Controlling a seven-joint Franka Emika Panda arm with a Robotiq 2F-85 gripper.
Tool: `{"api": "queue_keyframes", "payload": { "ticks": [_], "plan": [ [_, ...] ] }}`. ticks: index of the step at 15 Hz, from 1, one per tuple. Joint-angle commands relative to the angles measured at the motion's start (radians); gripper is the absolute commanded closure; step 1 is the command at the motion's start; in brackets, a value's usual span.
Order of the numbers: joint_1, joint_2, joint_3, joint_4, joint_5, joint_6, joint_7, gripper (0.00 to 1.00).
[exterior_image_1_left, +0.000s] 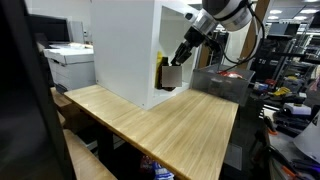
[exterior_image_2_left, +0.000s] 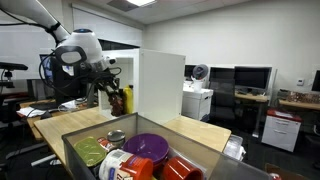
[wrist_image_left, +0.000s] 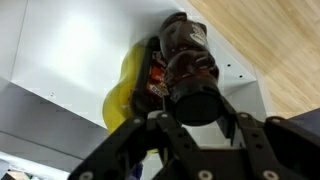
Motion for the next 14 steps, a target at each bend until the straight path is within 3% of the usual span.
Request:
{"api": "queue_keyframes", "payload": {
  "ticks": [1,14],
  "plan": [
    [-0.018,-0.050,0.018,0.006,-0.003,0.061,-0.026,0.80],
    [-0.003,-0.190,0.010,-0.002,-0.011,0.185,-0.019,0.80]
  ]
}}
